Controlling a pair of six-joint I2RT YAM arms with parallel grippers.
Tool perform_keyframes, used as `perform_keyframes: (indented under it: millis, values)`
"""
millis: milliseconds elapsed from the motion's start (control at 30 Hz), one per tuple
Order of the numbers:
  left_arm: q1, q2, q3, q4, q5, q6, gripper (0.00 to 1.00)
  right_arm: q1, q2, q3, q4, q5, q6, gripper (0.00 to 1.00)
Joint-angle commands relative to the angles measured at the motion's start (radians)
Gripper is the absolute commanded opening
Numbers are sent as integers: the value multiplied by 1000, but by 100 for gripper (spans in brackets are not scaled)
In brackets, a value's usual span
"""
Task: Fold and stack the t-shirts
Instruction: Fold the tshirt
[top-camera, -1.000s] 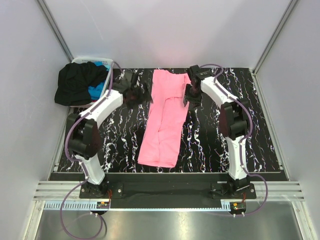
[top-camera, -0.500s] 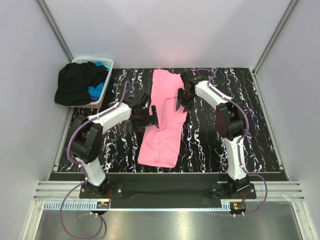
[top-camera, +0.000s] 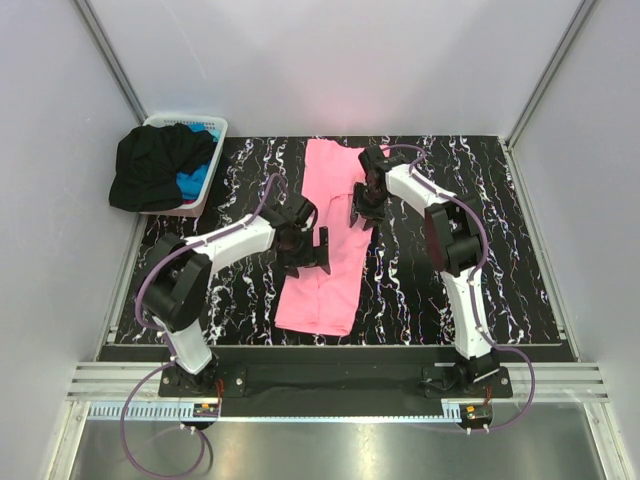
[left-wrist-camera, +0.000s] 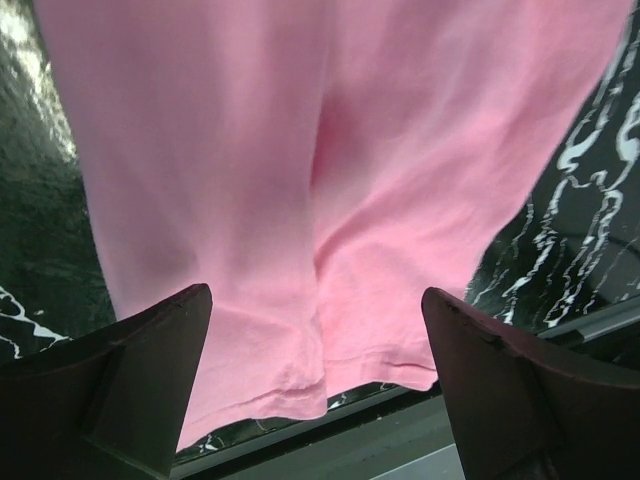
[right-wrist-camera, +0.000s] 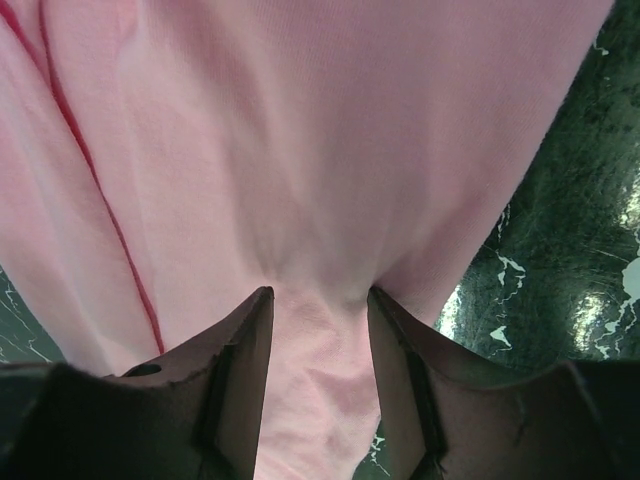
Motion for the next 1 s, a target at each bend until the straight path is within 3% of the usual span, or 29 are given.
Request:
perform_keyframes:
  millis: [0,467,733,967]
  values:
    - [-2,-11,-37,-29,-20,7,92,1,41,3,3,49,-4,50]
    - [-63,29,-173,-66,-60,75,92,-42,133,135,-118,154,-21,50]
    - [-116,29,-205,-63,15,153,92,-71,185,216,-195,206,-15,49]
    - [-161,-7,-185,-34,23,185,93,-44,107,121,-96,85,-50,49]
